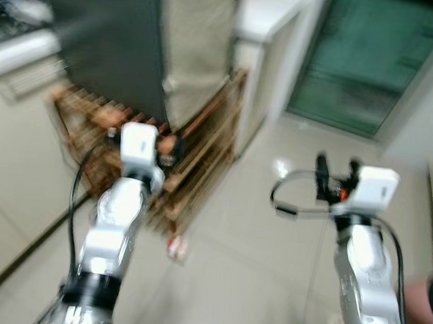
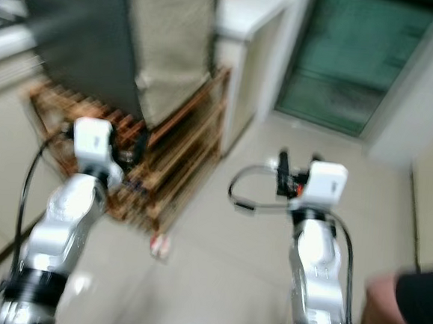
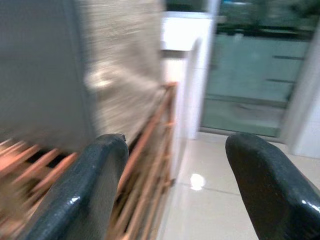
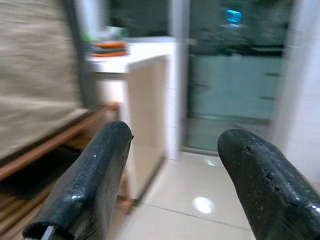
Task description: Restocking fridge
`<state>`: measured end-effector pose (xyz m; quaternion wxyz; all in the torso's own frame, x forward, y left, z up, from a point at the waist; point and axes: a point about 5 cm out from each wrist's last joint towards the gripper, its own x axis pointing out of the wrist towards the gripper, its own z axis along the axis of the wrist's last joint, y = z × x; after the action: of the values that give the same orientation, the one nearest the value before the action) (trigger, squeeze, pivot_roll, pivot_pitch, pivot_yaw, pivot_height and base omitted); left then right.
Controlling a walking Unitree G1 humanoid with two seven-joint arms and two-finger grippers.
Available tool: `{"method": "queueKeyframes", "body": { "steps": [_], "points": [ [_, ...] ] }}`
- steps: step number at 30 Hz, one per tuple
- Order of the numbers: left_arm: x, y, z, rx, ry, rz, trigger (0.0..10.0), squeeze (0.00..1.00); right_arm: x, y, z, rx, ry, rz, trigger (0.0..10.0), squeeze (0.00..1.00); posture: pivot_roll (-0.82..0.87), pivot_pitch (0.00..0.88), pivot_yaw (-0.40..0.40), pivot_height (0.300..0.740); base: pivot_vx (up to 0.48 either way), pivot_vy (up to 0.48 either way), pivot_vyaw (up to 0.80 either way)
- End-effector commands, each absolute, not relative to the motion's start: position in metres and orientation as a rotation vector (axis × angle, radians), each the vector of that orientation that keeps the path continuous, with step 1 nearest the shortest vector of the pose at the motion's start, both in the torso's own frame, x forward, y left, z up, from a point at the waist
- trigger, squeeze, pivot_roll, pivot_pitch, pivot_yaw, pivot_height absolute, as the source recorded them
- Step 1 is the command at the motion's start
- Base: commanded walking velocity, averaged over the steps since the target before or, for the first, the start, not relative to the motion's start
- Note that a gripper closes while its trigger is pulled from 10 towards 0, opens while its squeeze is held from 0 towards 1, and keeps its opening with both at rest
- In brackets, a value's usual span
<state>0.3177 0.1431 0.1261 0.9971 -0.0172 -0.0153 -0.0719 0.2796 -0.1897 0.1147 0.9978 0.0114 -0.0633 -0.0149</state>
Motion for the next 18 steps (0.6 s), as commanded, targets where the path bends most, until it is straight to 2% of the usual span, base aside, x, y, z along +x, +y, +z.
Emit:
{"method": "queueKeyframes", "body": {
  "steps": [1,6,9,11,18],
  "points": [
    [0.3201,0.1348,0.1298,-0.026,-0.039,-0.158,10.0,0.00,0.2815,-0.1955,0.1180,0.017,-0.138,-0.038,10.0,0.00,-0.12,0.000,0.017,0.740,0.480,0.000,0.00],
    [0.3220,0.1376,0.1305,-0.028,-0.037,-0.134,10.0,0.00,0.2816,-0.1941,0.1172,0.012,-0.133,-0.031,10.0,0.00,-0.12,0.000,0.016,0.740,0.468,0.000,0.00],
    [0.3231,0.1397,0.1303,-0.023,-0.034,-0.114,10.0,0.00,0.2817,-0.1934,0.1168,0.007,-0.131,-0.024,10.0,0.00,-0.12,0.000,0.016,0.740,0.366,0.297,0.00],
    [0.3234,0.1405,0.1299,-0.034,-0.034,-0.108,10.0,0.00,0.2818,-0.1932,0.1167,0.005,-0.131,-0.021,10.0,0.00,-0.12,0.000,0.016,0.740,0.000,0.461,0.00],
    [0.3233,0.1392,0.1313,-0.014,-0.051,-0.119,10.0,0.00,0.2827,-0.1937,0.1167,-0.001,-0.128,-0.010,10.0,0.00,-0.12,0.000,0.016,0.740,0.000,0.000,0.00]
  ]
}}
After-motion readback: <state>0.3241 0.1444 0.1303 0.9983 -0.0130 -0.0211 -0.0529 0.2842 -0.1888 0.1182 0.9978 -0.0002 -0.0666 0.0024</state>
